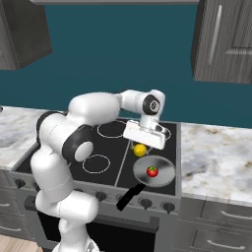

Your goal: Put the lemon and tomato in the pan. Then turn on the front right burner and set the heat to medium.

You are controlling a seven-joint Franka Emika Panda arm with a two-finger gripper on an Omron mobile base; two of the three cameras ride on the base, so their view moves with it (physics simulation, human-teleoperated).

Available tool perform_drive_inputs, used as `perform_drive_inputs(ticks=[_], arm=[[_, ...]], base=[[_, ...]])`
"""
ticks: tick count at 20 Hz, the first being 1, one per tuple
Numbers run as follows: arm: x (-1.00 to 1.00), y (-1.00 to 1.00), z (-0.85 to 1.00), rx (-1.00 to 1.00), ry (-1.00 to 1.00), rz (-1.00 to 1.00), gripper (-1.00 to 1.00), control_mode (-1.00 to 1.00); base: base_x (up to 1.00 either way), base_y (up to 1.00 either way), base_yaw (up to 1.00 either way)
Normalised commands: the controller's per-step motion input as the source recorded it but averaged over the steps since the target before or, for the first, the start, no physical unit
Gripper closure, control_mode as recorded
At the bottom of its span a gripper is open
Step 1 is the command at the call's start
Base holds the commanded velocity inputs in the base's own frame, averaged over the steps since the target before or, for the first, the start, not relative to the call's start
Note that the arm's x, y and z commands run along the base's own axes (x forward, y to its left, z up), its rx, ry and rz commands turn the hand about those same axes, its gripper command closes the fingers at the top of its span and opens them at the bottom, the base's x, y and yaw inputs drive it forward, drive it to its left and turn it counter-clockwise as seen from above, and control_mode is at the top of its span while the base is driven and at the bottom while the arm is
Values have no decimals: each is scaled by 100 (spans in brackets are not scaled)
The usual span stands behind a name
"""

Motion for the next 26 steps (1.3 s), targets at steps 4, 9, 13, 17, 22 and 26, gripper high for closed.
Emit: perform_drive_inputs(ticks=[4, 9, 13, 17, 22, 26], arm=[[50, -21, -40, 0, -6, 0, 100, -100], [61, -12, -22, 0, -6, 1, 100, -100], [76, -11, -26, 0, -3, 3, 100, -100], [17, -17, -6, 0, 0, 0, 100, -100], [3, -26, -38, 0, 0, 0, 100, -100], [0, -13, -45, 0, 0, 0, 100, -100]], base=[[0, 0, 0], [0, 0, 0], [0, 0, 0], [0, 0, 0], [0, 0, 0], [0, 0, 0]])
